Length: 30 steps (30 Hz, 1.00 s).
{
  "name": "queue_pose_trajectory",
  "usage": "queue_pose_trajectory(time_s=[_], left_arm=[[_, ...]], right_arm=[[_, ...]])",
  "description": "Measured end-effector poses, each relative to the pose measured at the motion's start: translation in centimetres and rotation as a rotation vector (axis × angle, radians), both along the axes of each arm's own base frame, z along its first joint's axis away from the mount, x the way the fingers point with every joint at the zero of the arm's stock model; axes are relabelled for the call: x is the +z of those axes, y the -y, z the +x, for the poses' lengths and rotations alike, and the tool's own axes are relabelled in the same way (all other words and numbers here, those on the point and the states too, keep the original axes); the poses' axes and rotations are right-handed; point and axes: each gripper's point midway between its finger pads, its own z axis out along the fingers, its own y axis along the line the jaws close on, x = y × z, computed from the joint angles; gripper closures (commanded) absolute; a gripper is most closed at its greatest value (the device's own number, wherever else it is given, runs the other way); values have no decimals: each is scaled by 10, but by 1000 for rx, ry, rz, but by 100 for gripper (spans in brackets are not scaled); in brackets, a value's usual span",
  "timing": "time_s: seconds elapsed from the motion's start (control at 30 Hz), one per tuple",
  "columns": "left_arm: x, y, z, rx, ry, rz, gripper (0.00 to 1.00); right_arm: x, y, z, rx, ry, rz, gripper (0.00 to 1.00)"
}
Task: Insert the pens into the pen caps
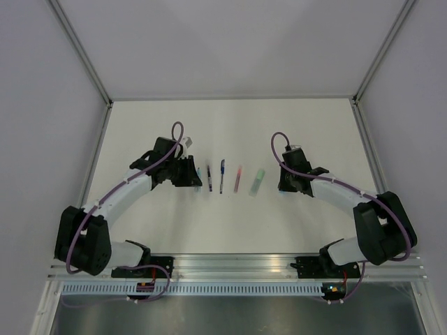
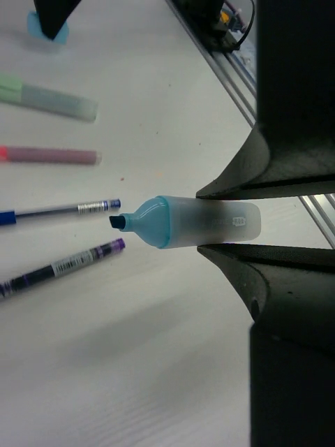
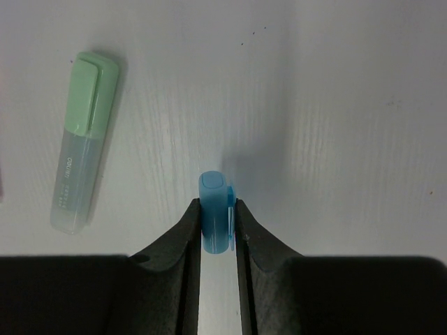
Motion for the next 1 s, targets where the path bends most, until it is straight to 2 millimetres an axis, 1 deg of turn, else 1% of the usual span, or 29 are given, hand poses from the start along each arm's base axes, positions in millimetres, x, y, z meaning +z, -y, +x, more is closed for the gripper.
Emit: queue_pose_trajectory(time_s=[0.1,0.17,0.33,0.43,0.53,0.67,0.73,0.8,0.87,0.93,1.0], left_arm=[[13,11,-10,-29,31,-96,98],[20,18,-17,-49,46,-149,98],[38,29,-28,-95,81,-229,98],[49,32,-33,-111,113,-261,98],[54,32,-36,-116,133,-275,98],[51,32,-40,-115,131,-282,98],[50,32,-43,-117,129,-285,98],[51,33,-45,-120,134,-288,98],[54,33,-47,-124,144,-297,98],[59,35,-49,-134,163,-310,98],[63,38,-52,-148,177,-322,98]], right_arm=[[-2,2,0,-17,-2,-8,77],[-4,4,1,-26,-4,-12,72],[-8,7,1,-38,-16,-18,70],[-16,7,1,-43,-35,-23,69],[-21,5,5,-45,-34,-22,66],[-20,2,13,-45,-11,-10,57],[-19,1,14,-44,-8,-9,55],[-18,2,13,-44,-13,-12,50],[-13,4,11,-41,-21,-24,47],[2,4,16,-44,7,-24,45],[28,1,24,-43,65,0,45]])
